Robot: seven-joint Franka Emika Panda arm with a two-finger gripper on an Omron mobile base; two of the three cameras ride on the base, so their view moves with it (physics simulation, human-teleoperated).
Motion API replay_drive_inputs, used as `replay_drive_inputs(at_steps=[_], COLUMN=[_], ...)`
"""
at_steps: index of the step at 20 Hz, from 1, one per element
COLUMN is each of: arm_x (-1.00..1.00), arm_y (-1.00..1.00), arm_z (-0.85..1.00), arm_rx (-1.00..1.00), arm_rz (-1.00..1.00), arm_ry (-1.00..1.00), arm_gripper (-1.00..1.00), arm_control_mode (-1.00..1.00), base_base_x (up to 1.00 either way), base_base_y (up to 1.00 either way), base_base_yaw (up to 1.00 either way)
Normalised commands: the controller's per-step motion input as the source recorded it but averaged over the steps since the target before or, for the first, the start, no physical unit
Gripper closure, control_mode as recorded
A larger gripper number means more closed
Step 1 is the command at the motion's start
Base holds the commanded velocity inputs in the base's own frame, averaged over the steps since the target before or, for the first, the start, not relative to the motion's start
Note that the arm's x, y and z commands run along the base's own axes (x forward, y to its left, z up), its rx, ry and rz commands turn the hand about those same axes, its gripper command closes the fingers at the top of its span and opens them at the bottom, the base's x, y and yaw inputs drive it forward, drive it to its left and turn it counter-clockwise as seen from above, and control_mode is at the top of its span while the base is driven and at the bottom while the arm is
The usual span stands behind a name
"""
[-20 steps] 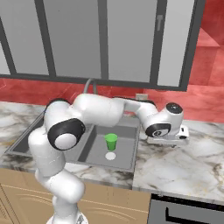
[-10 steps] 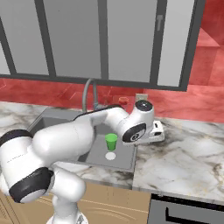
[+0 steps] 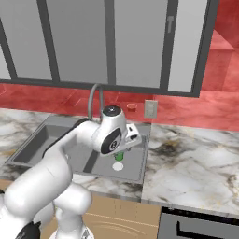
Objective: Move any existing items from the left basin to the right basin for drying. Then move the measuring cup from the counter to the left basin of the sink for washing.
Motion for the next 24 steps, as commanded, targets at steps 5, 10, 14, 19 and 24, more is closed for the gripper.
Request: replay_drive_inputs(at_steps=[5,10,14,19,24], arm_x=[-0.17,-0.32,-0.09,0.0,0.02], arm_y=[0.84,0.51,0.6,0.76,0.88], arm_z=[0.05,0.16,0.16,0.01,0.0], arm_rx=[0.0,0.0,0.0,0.0,0.02], arm_rz=[0.19,0.14,0.11,0.11,0.05], arm_ry=[0.06,0.05,0.08,0.06,0.11], arm_gripper=[1.0,1.0,1.0,1.0,1.0], arm_control_mode=[-1.0,-1.0,-1.0,-1.0,-1.0], base_base_x=[0.0,0.0,0.0,0.0,0.0], base_base_y=[0.0,0.0,0.0,0.0,0.0], base_base_yaw=[0.0,0.0,0.0,0.0,0.0])
